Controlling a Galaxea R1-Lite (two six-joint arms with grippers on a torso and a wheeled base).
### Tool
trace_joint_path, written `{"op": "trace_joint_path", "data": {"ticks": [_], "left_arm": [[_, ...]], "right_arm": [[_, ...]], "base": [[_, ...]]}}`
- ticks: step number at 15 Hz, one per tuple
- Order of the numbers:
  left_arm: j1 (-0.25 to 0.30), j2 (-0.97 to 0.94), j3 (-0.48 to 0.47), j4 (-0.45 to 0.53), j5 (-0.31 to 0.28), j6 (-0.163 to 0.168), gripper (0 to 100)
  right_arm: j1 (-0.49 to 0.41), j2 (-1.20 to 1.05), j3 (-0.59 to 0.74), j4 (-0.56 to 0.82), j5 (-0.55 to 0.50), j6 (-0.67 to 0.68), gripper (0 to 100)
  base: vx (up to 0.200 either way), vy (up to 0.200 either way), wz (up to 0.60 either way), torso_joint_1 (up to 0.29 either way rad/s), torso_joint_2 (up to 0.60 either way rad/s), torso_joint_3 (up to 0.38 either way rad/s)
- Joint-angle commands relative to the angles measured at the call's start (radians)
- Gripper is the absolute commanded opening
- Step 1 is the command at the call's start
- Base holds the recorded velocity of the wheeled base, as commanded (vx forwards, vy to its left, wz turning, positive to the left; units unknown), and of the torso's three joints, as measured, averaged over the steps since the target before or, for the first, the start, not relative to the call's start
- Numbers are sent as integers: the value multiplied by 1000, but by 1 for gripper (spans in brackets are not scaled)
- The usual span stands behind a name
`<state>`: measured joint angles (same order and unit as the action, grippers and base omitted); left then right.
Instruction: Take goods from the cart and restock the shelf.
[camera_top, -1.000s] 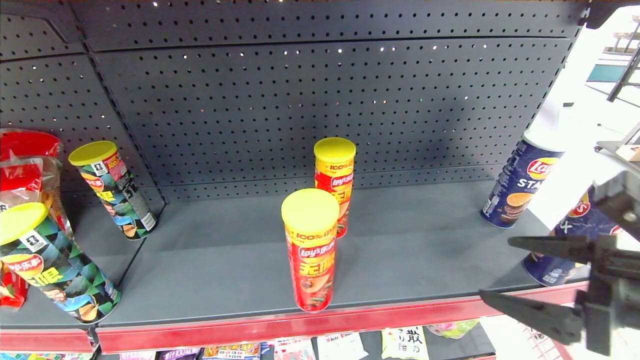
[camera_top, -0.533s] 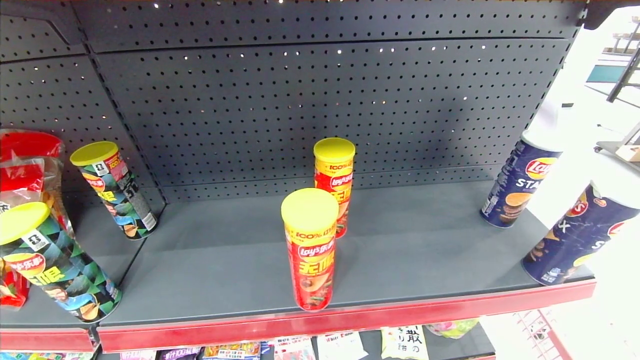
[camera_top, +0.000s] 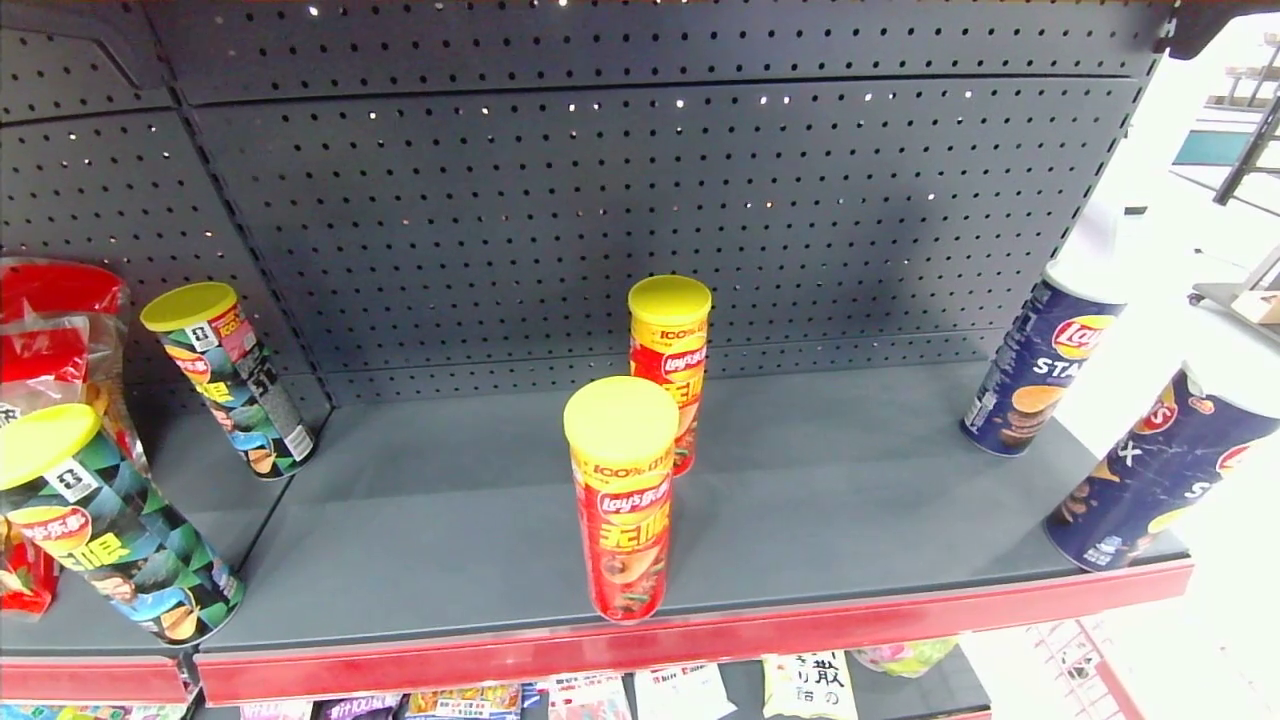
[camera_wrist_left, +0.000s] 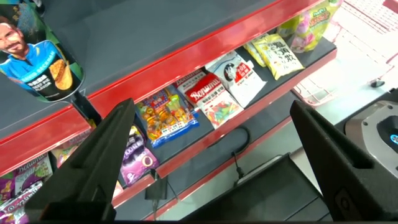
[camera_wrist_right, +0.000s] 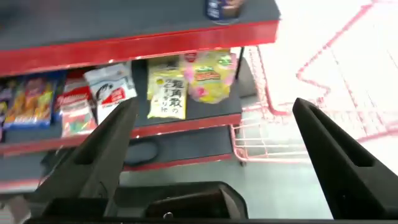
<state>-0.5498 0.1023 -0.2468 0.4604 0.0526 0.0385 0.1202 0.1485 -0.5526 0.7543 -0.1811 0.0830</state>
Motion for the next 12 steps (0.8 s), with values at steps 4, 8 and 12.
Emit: {"op": "trace_joint_path", "data": {"ticks": [4,8,12], "left_arm": [[1,-15,0,0,0,-3,100],[1,-21,0,1,-2,-3,100],[1,-26,0,1,0,-3,100]], "right_arm": [[-126,-132,158,-122,199,-42,100],[-120,-149,545,-806,232,-123,100],[-122,-149,536,-779,127,-108,100]], "base": [[0,0,0,0,0,0],[0,0,0,0,0,0],[0,0,0,0,0,0]]}}
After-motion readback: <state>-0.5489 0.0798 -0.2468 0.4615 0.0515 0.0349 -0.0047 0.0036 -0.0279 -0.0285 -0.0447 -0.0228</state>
